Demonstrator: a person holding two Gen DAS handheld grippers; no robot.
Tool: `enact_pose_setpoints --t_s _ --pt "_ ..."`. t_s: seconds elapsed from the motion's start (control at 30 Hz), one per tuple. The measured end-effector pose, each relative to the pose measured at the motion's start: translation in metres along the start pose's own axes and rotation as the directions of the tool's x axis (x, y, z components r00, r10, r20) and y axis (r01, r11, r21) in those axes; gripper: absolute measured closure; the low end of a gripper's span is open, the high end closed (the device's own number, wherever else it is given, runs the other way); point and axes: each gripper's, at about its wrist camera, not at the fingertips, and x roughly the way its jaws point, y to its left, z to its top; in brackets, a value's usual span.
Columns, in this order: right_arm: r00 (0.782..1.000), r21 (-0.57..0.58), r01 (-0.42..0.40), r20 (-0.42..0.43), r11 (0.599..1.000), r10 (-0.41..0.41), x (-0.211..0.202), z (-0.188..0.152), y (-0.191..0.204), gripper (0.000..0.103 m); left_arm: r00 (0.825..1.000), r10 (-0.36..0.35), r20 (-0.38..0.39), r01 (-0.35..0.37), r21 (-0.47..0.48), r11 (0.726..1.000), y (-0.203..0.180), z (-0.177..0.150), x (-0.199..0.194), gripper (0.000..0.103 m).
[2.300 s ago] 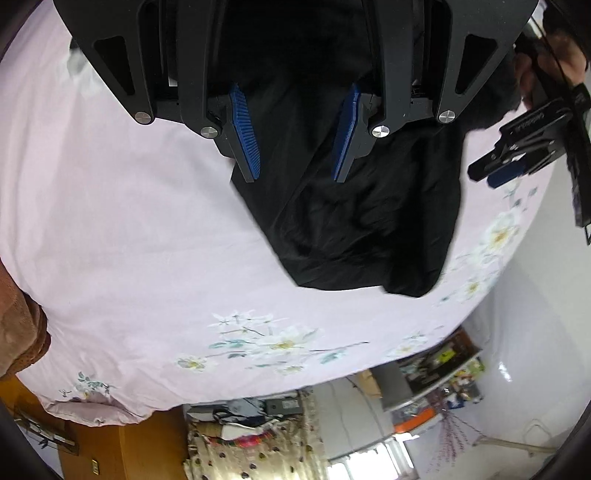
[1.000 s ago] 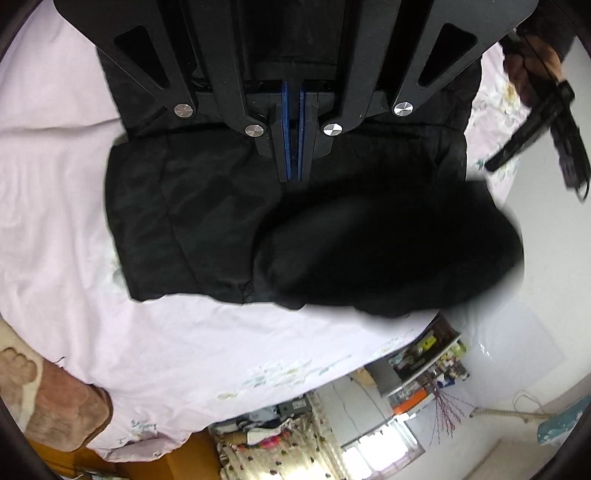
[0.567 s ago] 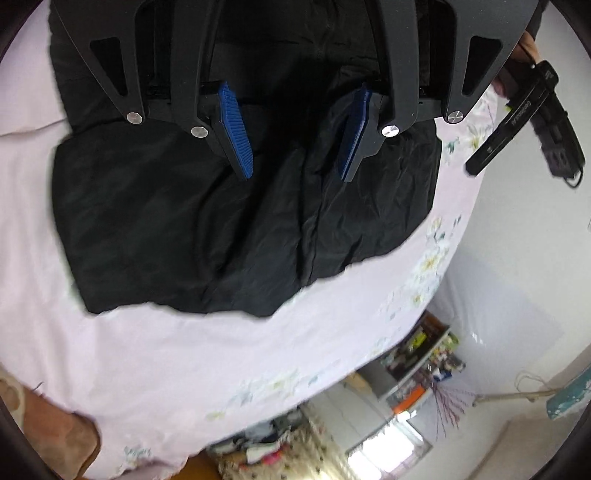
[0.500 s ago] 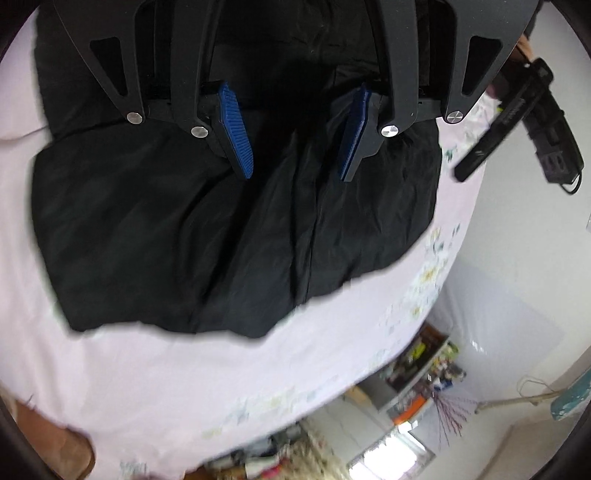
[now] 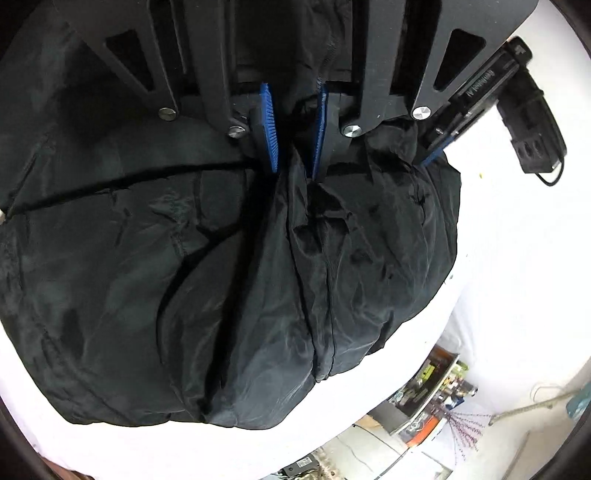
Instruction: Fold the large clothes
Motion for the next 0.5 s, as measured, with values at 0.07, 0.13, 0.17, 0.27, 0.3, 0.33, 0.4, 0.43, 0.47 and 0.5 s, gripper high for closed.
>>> enact_pose_setpoints --t_s 0.07,0.13,0.17,0.27,0.3,0.33,0.4,0.43,0.47,0.5 --pt "1.000 0.004 -0.018 -0.009 1.000 0.018 0.003 0.001 0.004 0.082 1.000 -0.003 0.001 0.003 -0.003 1.000 -0.003 0.000 -0.004 0.059" --pt "1.000 -0.050 -0.007 0.016 0.999 0.007 -0.002 -0.002 0.014 0.100 1.000 -0.008 0.019 0.008 0.016 1.000 -0.010 0.001 -0.011 0.059" --pt "1.000 -0.060 -0.005 0.018 0.998 0.006 -0.001 -0.002 0.016 0.100 1.000 -0.008 0.024 0.007 0.029 1.000 -0.013 0.000 -0.012 0.059" --pt "1.000 -0.061 -0.006 0.027 0.998 0.008 -0.003 -0.006 0.014 0.101 1.000 0.004 0.020 -0.006 0.072 0.997 -0.018 -0.005 -0.009 0.059" --pt "1.000 -0.056 -0.003 0.026 0.998 0.004 -0.002 -0.008 0.012 0.101 1.000 0.010 0.011 -0.010 0.074 0.997 -0.018 -0.007 -0.005 0.059" --pt "1.000 -0.052 0.001 0.021 0.999 0.000 -0.002 -0.010 0.009 0.101 1.000 0.012 -0.002 -0.012 0.071 0.997 -0.018 -0.007 0.002 0.059" --pt "1.000 -0.051 0.020 0.011 0.998 -0.020 -0.001 -0.015 0.002 0.101 0.999 0.031 -0.032 -0.029 0.058 0.998 -0.013 -0.016 0.016 0.059" --pt "0.999 -0.057 0.033 0.005 0.998 -0.033 0.002 -0.016 0.001 0.101 0.998 0.042 -0.041 -0.040 0.058 0.998 -0.012 -0.021 0.023 0.059" --pt "0.999 -0.066 0.049 0.000 0.997 -0.049 0.004 -0.018 0.000 0.101 0.998 0.052 -0.035 -0.050 0.067 0.997 -0.013 -0.025 0.024 0.059" --pt "0.998 -0.071 0.064 -0.007 0.995 -0.064 0.007 -0.021 -0.002 0.101 0.997 0.072 -0.027 -0.070 0.085 0.994 -0.015 -0.029 0.026 0.059"
